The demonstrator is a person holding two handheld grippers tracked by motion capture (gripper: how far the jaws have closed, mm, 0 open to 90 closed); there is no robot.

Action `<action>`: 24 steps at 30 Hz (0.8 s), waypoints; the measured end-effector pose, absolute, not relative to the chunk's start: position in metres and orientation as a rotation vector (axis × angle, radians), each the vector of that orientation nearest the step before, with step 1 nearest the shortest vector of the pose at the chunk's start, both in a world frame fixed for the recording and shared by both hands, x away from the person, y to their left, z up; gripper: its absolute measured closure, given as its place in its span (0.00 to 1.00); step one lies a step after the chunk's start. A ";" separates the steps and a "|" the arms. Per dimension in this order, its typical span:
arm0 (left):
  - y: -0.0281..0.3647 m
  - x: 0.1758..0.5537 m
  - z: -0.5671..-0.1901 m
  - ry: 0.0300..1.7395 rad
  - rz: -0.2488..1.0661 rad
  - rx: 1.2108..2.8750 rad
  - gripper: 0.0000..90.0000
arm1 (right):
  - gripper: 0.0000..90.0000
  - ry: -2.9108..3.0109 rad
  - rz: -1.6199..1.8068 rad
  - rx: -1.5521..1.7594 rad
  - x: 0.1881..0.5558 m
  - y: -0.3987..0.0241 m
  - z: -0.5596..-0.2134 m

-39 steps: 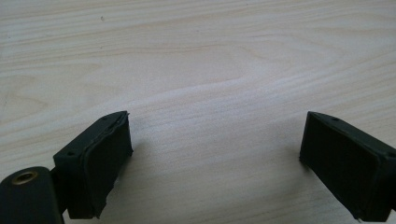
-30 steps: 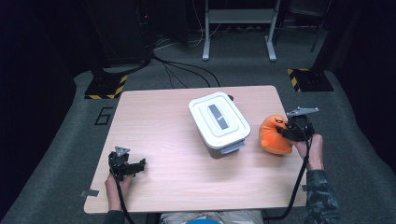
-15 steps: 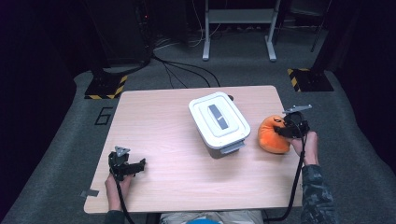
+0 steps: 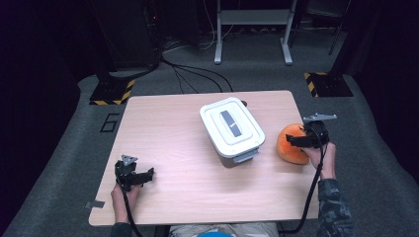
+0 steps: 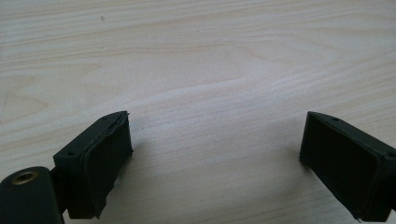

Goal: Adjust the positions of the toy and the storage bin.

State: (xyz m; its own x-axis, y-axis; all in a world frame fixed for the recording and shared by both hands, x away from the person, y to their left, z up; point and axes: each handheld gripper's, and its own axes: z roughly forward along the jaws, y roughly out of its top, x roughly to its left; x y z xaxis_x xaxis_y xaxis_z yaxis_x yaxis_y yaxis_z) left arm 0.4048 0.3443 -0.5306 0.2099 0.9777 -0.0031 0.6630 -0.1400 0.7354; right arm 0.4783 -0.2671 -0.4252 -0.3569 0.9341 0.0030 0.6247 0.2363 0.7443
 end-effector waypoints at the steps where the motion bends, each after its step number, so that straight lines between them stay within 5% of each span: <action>1: 0.344 0.405 -0.531 1.519 0.663 1.878 0.10 | 0.16 2.063 0.931 1.427 0.477 -0.266 -0.426; 24: 0.344 0.405 -0.531 1.519 0.662 1.877 0.10 | 0.14 2.154 1.077 1.307 0.447 -0.227 -0.422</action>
